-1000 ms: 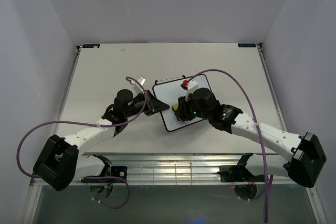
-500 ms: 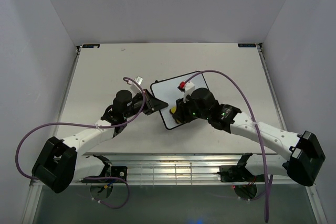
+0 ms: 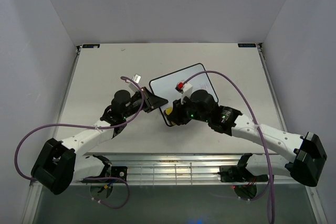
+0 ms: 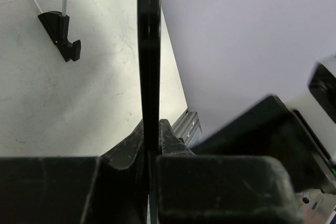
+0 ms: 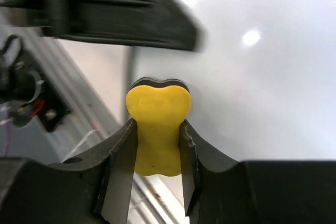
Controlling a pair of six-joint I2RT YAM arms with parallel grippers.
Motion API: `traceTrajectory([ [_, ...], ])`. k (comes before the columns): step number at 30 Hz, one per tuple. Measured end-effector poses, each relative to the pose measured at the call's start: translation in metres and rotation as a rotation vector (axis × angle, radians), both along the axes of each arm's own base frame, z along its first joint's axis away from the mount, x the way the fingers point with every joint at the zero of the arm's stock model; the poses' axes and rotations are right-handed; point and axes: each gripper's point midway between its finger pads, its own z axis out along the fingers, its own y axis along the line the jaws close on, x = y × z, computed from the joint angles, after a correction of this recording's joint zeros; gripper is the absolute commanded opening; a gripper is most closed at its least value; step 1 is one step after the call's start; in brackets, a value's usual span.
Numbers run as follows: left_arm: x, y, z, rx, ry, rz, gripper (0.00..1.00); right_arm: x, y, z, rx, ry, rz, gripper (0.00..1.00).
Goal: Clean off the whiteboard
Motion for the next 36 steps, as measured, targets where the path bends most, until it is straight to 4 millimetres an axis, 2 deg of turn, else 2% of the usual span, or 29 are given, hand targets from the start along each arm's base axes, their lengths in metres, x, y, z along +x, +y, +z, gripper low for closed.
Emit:
traceTrajectory([
  [6,0.003,0.001,0.0,-0.001,0.0,0.017,0.0,0.046,-0.062,-0.024,-0.115,-0.01,-0.237,0.18],
  [9,0.003,0.001,0.0,0.0,0.003,0.018,0.0,0.051,-0.074,-0.029,-0.159,-0.018,-0.278,0.16],
  [14,0.001,0.002,-0.004,0.004,0.014,0.014,0.0,0.039,-0.062,-0.03,-0.153,-0.016,-0.223,0.15],
  [20,-0.002,0.003,-0.012,0.018,0.036,0.011,0.0,-0.008,-0.006,-0.016,-0.06,0.014,0.018,0.15],
  [22,-0.003,0.002,-0.011,0.013,0.032,0.003,0.0,-0.011,0.001,-0.012,-0.045,0.01,0.043,0.15],
  [25,-0.002,0.001,-0.008,0.007,0.021,0.001,0.0,-0.002,-0.007,-0.011,-0.031,0.018,0.04,0.15],
  [26,-0.002,0.001,-0.007,0.005,0.016,0.003,0.0,0.008,-0.015,-0.012,-0.025,0.023,0.015,0.15],
  [28,-0.002,0.001,-0.007,0.005,0.016,0.003,0.0,0.038,-0.044,-0.021,-0.026,0.029,-0.073,0.15],
  [30,-0.003,0.001,-0.007,0.004,0.018,-0.003,0.0,0.071,-0.085,-0.037,-0.054,0.04,-0.196,0.15],
  [32,-0.004,0.0,-0.008,0.003,0.022,-0.012,0.0,0.096,-0.124,-0.059,-0.097,0.075,-0.305,0.15],
  [34,-0.005,0.0,-0.012,0.009,0.034,-0.017,0.0,0.112,-0.153,-0.079,-0.133,0.123,-0.377,0.13],
  [36,-0.007,0.0,-0.018,0.016,0.054,-0.019,0.0,0.122,-0.173,-0.098,-0.163,0.177,-0.418,0.1],
])
